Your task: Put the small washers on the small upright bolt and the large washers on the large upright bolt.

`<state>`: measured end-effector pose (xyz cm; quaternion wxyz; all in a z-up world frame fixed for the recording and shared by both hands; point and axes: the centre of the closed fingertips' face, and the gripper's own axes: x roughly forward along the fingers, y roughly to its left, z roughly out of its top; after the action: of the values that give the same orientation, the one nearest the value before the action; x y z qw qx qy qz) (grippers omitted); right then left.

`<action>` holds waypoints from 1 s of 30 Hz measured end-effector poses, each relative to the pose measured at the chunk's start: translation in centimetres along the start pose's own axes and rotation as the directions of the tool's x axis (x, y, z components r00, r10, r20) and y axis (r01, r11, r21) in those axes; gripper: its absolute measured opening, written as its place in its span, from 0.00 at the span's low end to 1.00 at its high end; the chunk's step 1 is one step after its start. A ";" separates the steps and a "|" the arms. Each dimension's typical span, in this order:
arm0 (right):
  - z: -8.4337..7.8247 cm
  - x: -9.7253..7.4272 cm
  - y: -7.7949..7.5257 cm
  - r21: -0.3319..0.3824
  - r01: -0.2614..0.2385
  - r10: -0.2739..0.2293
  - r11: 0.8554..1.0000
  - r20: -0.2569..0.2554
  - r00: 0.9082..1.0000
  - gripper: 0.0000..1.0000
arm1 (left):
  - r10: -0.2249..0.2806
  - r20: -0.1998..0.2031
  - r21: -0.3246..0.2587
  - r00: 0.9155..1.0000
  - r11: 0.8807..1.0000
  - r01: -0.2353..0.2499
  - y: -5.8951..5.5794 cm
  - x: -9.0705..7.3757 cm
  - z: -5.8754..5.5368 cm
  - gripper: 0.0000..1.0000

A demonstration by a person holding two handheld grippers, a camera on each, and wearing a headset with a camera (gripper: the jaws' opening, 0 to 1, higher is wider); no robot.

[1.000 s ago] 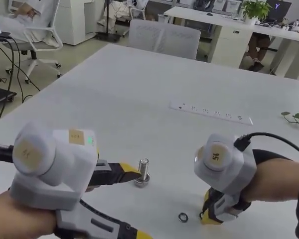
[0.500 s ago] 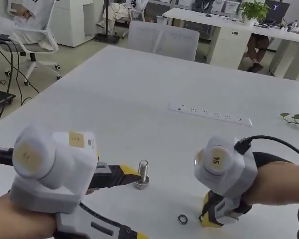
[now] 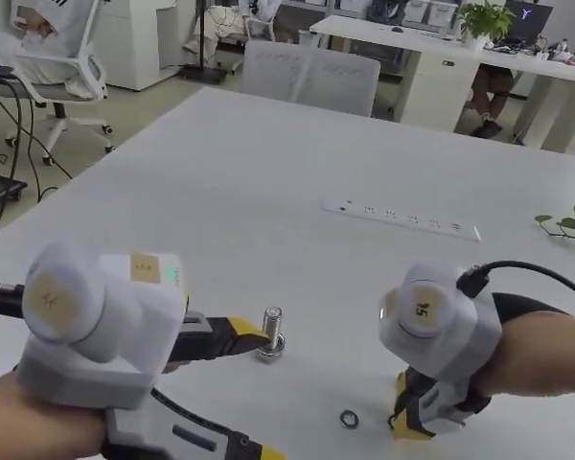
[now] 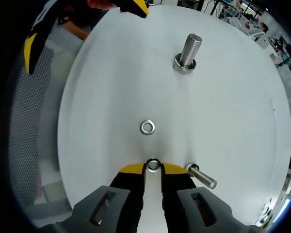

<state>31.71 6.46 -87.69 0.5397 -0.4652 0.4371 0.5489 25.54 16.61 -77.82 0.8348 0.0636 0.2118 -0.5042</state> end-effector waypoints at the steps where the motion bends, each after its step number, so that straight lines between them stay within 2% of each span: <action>1: -0.1 -0.1 0.0 0.003 0.000 0.000 1.000 0.000 1.000 0.14 | 0.000 0.000 0.000 1.000 1.000 0.000 0.0 0.0 0.0 0.79; 30: -2.7 -2.5 -0.6 0.058 0.038 -0.037 0.998 -0.006 0.999 0.14 | -0.005 0.002 0.005 1.000 1.000 0.005 -0.1 0.1 -0.1 0.79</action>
<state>32.35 3.40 -85.67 0.5621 -0.4588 0.4452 0.5248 25.53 16.47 -77.92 0.8334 0.0648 0.2100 -0.5070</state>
